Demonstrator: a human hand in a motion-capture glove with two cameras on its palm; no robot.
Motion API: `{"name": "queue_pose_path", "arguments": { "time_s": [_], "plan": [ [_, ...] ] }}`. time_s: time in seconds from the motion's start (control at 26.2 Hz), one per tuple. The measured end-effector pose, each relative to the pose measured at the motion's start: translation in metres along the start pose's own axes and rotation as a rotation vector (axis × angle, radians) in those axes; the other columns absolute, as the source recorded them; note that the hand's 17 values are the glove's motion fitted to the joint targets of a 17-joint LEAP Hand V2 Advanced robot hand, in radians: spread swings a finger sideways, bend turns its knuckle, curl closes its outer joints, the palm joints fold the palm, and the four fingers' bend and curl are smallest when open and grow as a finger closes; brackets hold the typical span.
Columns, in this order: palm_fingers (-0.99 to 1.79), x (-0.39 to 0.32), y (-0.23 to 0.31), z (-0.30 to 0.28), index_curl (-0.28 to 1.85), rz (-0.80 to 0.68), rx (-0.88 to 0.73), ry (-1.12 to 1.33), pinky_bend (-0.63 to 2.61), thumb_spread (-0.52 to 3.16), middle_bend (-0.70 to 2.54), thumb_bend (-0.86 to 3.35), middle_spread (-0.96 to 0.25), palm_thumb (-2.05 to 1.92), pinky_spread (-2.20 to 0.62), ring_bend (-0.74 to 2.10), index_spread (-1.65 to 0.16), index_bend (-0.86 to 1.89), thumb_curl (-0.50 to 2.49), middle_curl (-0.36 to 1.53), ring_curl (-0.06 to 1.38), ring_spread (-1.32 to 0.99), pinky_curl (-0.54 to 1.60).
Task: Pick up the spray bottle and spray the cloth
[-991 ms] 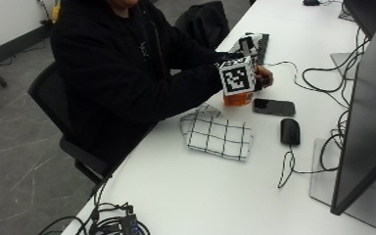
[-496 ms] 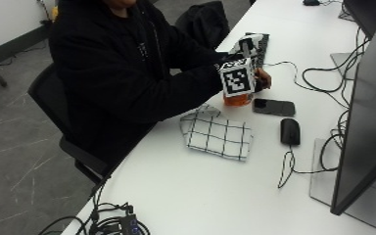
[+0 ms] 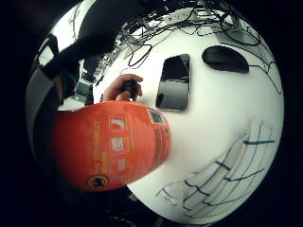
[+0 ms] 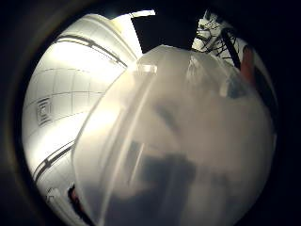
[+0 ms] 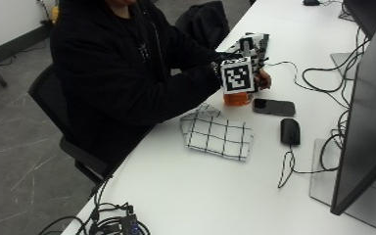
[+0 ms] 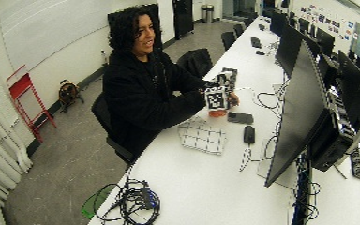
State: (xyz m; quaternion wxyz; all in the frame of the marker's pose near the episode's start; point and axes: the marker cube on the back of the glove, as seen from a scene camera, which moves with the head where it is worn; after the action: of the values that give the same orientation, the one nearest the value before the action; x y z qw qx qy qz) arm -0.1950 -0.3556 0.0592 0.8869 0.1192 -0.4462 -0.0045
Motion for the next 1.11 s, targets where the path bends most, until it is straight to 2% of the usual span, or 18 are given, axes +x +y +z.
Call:
{"name": "queue_pose_path", "arguments": {
  "time_s": [0.19, 0.27, 0.3, 0.42, 0.53, 0.72, 0.91, 1.11],
  "plan": [
    [1.02, -0.001, 0.017, -0.017, 0.55, 0.007, -0.087, 0.104, 0.37, 0.63, 0.54, -0.06, -0.18, 0.79, -0.15, 0.56, -0.30, 0.15, 0.76, 0.52, 0.43, -0.17, 0.39],
    [0.88, 0.001, 0.025, -0.028, 0.54, -0.002, -0.108, 0.188, 0.36, 0.71, 0.51, -0.06, -0.18, 0.76, -0.11, 0.50, -0.31, 0.13, 0.73, 0.51, 0.42, -0.16, 0.39],
    [0.66, 0.002, 0.028, -0.034, 0.51, -0.005, -0.105, 0.238, 0.42, 0.73, 0.42, -0.07, -0.16, 0.73, -0.08, 0.47, -0.33, 0.04, 0.71, 0.48, 0.42, -0.16, 0.42],
    [0.41, 0.002, 0.039, -0.056, 0.47, 0.007, -0.088, 0.375, 0.54, 0.79, 0.29, -0.08, -0.13, 0.66, -0.01, 0.48, -0.36, 0.00, 0.66, 0.45, 0.43, -0.14, 0.45],
    [0.29, 0.006, 0.051, -0.087, 0.40, 0.051, -0.069, 0.572, 0.56, 0.83, 0.26, -0.08, -0.11, 0.60, 0.05, 0.42, -0.38, 0.00, 0.61, 0.43, 0.40, -0.13, 0.44],
    [0.24, 0.026, 0.068, -0.142, 0.32, 0.157, -0.100, 0.846, 0.54, 0.87, 0.28, -0.07, -0.08, 0.52, 0.12, 0.38, -0.41, 0.06, 0.54, 0.41, 0.35, -0.11, 0.40],
    [0.20, 0.044, 0.090, -0.175, 0.29, 0.258, -0.204, 0.958, 0.50, 0.90, 0.28, -0.06, -0.07, 0.47, 0.16, 0.36, -0.43, 0.10, 0.49, 0.40, 0.33, -0.09, 0.38],
    [0.17, 0.048, 0.118, -0.183, 0.26, 0.291, -0.281, 1.000, 0.47, 0.92, 0.29, -0.05, -0.07, 0.44, 0.18, 0.36, -0.44, 0.10, 0.45, 0.39, 0.33, -0.09, 0.37]
  ]
}}
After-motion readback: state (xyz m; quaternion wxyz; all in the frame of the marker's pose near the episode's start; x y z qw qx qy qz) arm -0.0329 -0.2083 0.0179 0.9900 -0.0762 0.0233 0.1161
